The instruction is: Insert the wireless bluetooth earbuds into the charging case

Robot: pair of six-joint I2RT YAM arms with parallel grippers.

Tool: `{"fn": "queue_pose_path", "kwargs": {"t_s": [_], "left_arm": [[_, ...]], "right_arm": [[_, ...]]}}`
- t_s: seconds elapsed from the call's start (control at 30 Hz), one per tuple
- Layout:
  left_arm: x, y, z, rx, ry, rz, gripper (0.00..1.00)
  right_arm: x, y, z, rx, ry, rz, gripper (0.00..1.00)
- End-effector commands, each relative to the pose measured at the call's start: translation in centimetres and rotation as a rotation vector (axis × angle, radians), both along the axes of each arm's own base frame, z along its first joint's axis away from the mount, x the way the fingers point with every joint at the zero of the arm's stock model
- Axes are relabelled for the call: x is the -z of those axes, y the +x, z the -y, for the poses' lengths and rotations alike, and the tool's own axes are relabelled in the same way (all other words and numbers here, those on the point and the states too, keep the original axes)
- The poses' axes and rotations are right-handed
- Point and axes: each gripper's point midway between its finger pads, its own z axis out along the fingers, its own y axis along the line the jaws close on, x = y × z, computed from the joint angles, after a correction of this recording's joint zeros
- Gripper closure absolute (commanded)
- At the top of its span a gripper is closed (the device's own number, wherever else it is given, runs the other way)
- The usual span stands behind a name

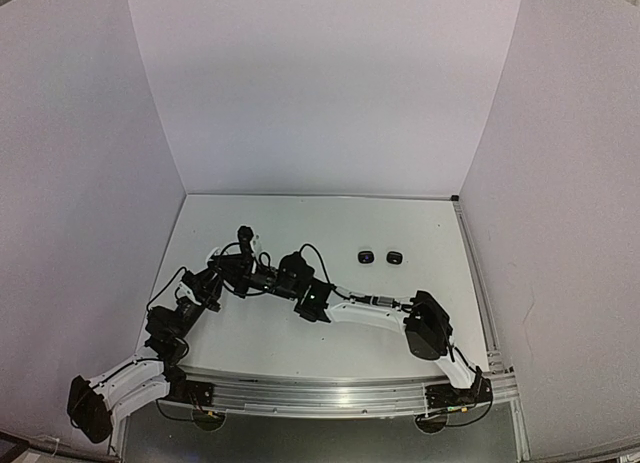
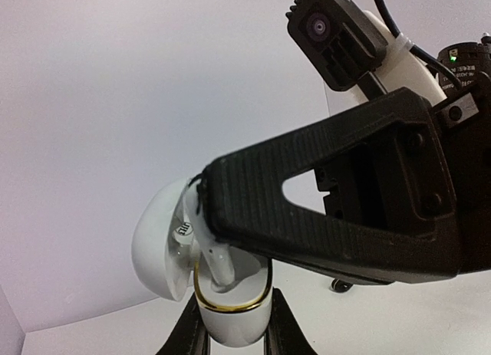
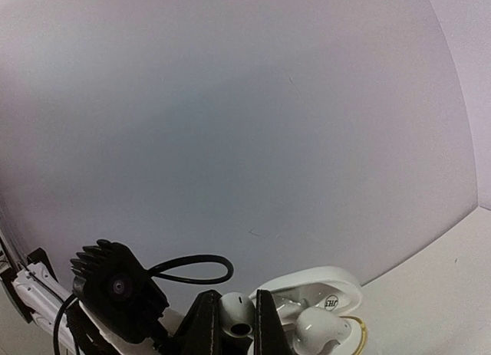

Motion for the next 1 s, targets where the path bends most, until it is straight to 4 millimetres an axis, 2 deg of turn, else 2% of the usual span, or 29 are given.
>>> {"fn": "queue_pose_path", "kwargs": {"t_s": [0.0, 0.17, 0.43, 0.97], "left_arm": [[-2.5, -0.7, -0.2, 0.016, -0.043, 0.060, 1.00], [-2.5, -0.7, -0.1, 0.020, -0.041, 0.058, 1.00], [-2.4, -0.7, -0.1, 0.021, -0.042, 0.056, 1.00], [-2.5, -0.8, -0.2, 0.017, -0.044, 0.064, 1.00]], "right_arm": [[-0.1, 0.7, 0.4, 0.022, 0.015, 0.022, 1.00], [0.9, 0.8, 0.1, 0.014, 0.005, -0.003, 1.00], [0.8, 0.3, -0.9, -0.047, 0.029, -0.038, 1.00], [3.0, 0.8, 0.0, 0.008, -0.029, -0.044, 1.00]]}}
